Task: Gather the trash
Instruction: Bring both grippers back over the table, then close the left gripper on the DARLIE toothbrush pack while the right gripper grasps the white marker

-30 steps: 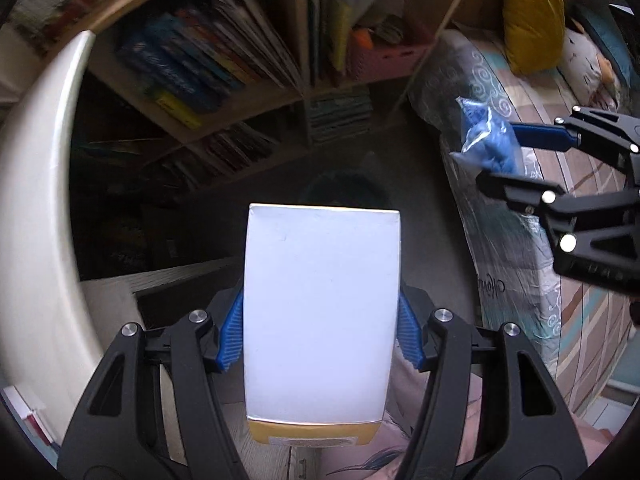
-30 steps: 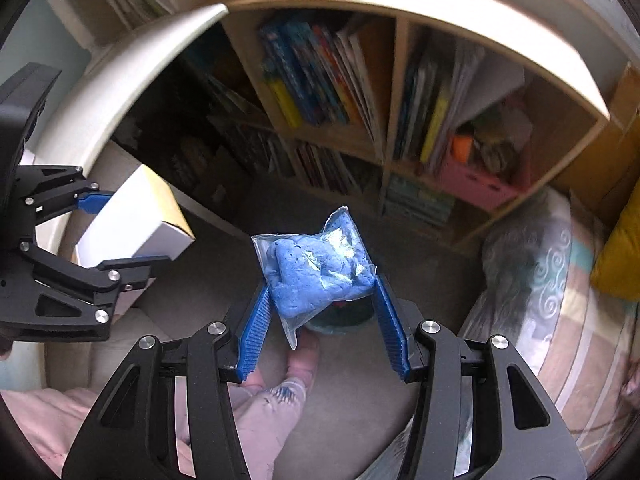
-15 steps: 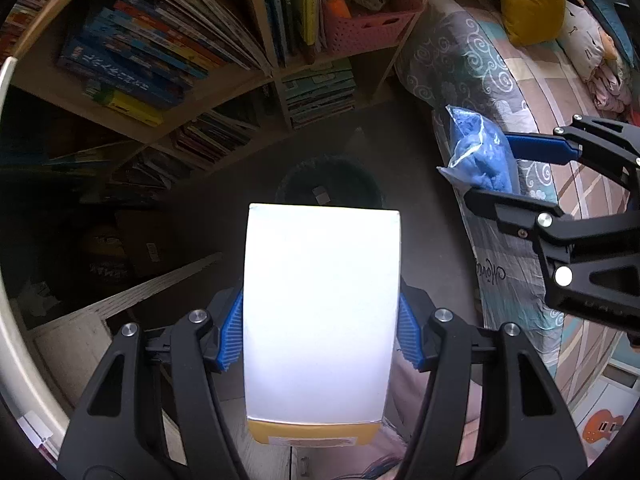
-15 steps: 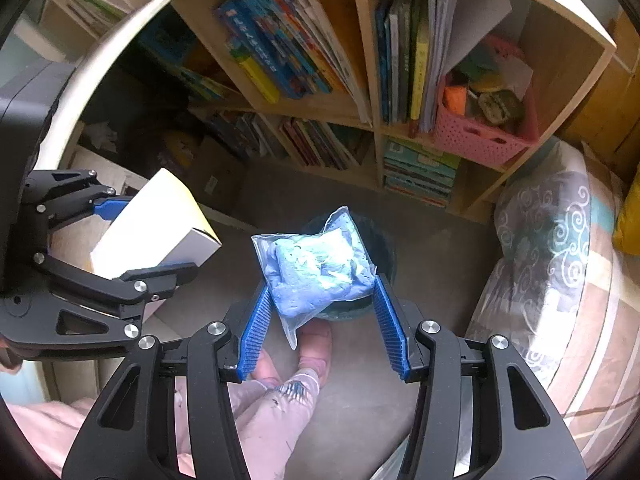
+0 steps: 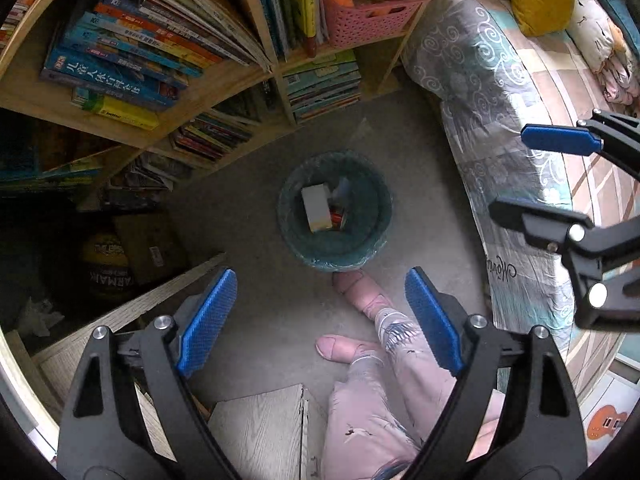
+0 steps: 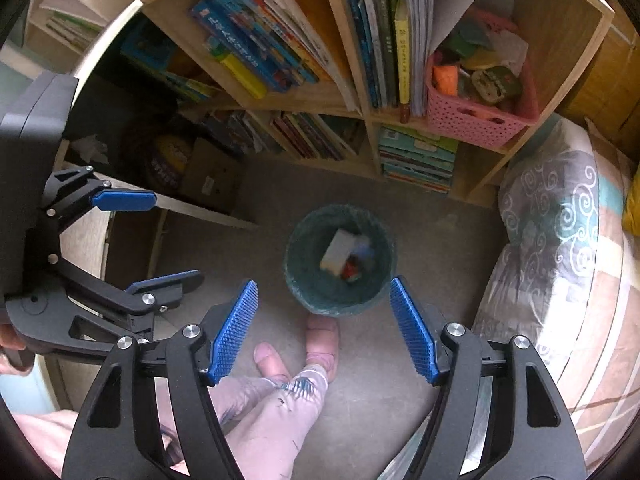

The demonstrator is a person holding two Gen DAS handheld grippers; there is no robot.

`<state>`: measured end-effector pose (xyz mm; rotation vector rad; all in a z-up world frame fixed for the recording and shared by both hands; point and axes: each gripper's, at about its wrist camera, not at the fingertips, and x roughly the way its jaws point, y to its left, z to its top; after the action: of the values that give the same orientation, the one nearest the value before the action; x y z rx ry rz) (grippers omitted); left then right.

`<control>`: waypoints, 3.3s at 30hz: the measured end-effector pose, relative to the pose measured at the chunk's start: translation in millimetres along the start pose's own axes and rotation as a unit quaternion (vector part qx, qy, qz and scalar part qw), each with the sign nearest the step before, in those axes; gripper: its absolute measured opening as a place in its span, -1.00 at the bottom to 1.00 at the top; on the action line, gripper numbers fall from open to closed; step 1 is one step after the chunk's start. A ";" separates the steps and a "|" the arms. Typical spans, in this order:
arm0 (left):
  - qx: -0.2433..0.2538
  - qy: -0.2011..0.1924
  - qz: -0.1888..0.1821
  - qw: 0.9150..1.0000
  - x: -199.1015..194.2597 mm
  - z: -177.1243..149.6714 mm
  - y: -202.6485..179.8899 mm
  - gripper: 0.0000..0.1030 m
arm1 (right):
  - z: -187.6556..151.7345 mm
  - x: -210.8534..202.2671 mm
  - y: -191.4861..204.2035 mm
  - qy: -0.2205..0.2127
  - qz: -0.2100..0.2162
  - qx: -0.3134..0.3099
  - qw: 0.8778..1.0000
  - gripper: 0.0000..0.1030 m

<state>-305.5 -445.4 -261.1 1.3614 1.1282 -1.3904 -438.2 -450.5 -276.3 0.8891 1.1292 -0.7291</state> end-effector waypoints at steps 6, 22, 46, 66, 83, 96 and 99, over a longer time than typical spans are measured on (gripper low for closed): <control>-0.012 -0.005 0.007 1.000 -4.8 -5.2 10.9 0.65 | 7.9 -4.1 0.5 -0.006 -0.001 -0.002 1.000 0.35; -0.169 -0.085 0.053 0.980 -107.6 -82.4 96.5 0.86 | 73.5 -51.2 112.0 -0.064 0.030 -0.205 0.976 0.62; -0.546 -0.120 0.167 0.812 -185.9 -359.7 205.5 0.87 | 68.5 -75.8 434.3 -0.117 0.154 -0.564 0.802 0.88; -0.654 -0.103 0.193 0.724 -181.9 -520.9 256.1 0.87 | 4.9 -48.7 605.0 -0.089 0.191 -0.677 0.705 0.88; -0.674 -0.076 0.165 0.716 -153.1 -565.4 302.9 0.87 | 2.1 1.5 690.0 -0.065 0.179 -0.711 0.676 0.88; -0.693 -0.067 0.130 0.706 -125.3 -585.3 331.3 0.87 | 3.7 46.5 716.0 -0.032 0.178 -0.724 0.666 0.87; -0.693 -0.063 0.124 0.707 -117.9 -589.9 338.1 0.87 | 4.4 57.4 722.5 -0.031 0.174 -0.727 0.664 0.87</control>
<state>156.9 54.9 -151.2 0.2338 1.3200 -0.1337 196.8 -117.6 -170.8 -0.3428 1.0254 0.5512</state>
